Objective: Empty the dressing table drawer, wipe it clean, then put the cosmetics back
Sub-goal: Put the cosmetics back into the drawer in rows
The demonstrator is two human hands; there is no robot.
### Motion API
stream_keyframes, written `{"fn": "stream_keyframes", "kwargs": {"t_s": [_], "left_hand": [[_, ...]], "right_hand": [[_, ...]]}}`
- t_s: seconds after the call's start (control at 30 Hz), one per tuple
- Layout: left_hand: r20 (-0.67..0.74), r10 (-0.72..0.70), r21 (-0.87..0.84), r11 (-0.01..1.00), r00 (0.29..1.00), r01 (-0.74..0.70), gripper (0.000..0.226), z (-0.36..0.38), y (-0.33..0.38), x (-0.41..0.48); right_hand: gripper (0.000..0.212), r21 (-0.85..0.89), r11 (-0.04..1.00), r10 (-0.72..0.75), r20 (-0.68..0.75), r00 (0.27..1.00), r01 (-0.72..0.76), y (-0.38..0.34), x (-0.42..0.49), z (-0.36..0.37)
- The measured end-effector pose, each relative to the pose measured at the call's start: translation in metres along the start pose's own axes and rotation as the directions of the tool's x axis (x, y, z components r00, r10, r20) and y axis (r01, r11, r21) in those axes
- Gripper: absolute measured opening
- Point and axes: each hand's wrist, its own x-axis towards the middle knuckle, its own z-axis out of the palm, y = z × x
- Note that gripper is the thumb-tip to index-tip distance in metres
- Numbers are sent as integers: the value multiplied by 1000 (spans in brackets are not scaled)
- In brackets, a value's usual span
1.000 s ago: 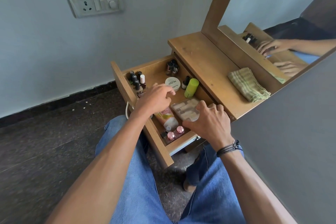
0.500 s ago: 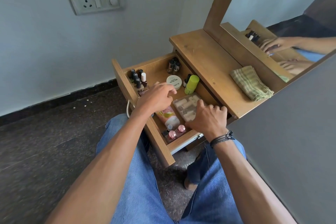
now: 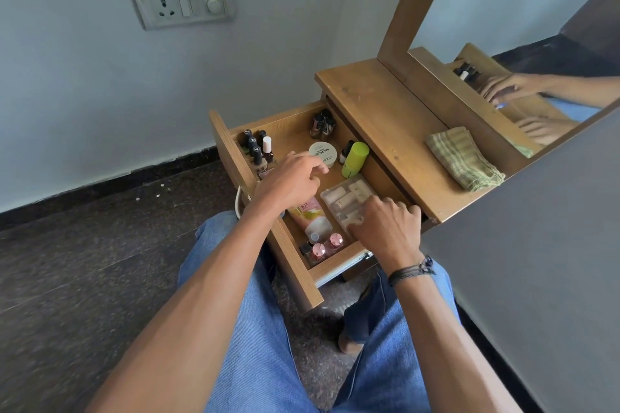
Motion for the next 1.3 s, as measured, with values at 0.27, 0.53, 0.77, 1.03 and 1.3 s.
{"fn": "stream_keyframes", "kwargs": {"t_s": [0.27,0.53,0.77,1.03,1.3], "left_hand": [[-398,29,-154,983,917,-99,29,-11,7,-13],[-709,-563,-602,797,424,53,35,-1,-5,-68],[-438,-727,-805,579,528,128,38,15,-10,-75],[-388,-707,-826,552,592,118,38,10,-14,-79],[-385,-663,-797,590,642,132,40,11,-17,-81]], "right_hand": [[24,383,921,24,-229,973,67,22,-23,33],[7,627,739,38,-407,913,249,43,-22,36],[25,666,695,15,-390,921,271,52,-31,36],[18,683,641,74,-509,857,350,51,-39,25],[16,605,558,-35,-666,745,568,40,-51,22]]}}
